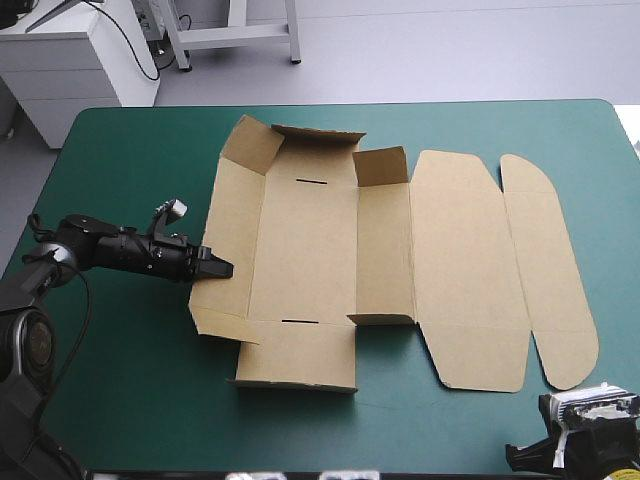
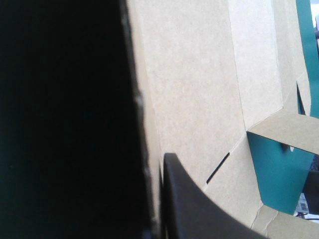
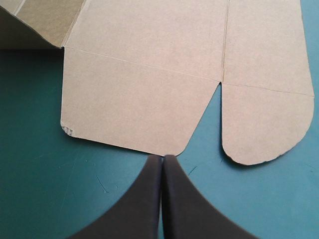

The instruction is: Fold the box

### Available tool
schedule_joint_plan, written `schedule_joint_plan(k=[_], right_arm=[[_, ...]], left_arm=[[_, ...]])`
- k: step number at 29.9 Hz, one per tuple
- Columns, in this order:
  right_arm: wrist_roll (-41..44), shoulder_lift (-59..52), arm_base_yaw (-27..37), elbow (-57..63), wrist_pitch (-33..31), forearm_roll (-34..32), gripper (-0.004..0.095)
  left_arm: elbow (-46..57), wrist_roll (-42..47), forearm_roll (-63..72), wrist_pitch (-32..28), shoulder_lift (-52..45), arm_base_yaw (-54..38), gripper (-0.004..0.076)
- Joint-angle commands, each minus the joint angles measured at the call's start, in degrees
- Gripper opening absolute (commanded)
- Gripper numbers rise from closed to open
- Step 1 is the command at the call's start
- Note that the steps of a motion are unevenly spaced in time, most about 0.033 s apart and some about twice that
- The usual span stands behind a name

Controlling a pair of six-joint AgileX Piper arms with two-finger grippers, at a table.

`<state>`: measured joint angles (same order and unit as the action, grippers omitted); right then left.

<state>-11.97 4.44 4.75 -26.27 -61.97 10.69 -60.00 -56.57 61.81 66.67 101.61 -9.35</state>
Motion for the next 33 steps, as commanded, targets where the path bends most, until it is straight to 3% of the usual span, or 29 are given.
schedule_joint_plan(k=[1,11,21,25,30,33], right_arm=[[-0.2,0.8,-0.1,-1.3,3.6,0.7,-0.002],[-0.2,0.8,-0.1,-1.3,3.6,0.7,-0.002],[-0.2,0.8,-0.1,-1.3,3.6,0.7,-0.002],[-0.2,0.8,-0.1,-1.3,3.6,0.7,-0.002],[-0.2,0.8,-0.1,-1.3,3.6,0.7,-0.002],[-0.2,0.8,-0.1,-1.3,3.6,0.7,-0.002]], left_arm=[[-3.7,-2.3,3.1,1.5,-5.5,1.1,-0.0008],[-15.7,0.1,-7.2,-5.8,-12.5,9.5,-0.0008],[-29.0,3.3,-22.8,-6.9,-13.0,18.6,-0.0008],[-32.8,6.4,-33.5,-11.3,-13.0,24.4,-0.0008],[-33.7,7.1,-45.2,-20.9,-13.0,33.2,-0.0008],[-33.6,7.1,-53.7,-21.6,-12.9,37.6,-0.0008]])
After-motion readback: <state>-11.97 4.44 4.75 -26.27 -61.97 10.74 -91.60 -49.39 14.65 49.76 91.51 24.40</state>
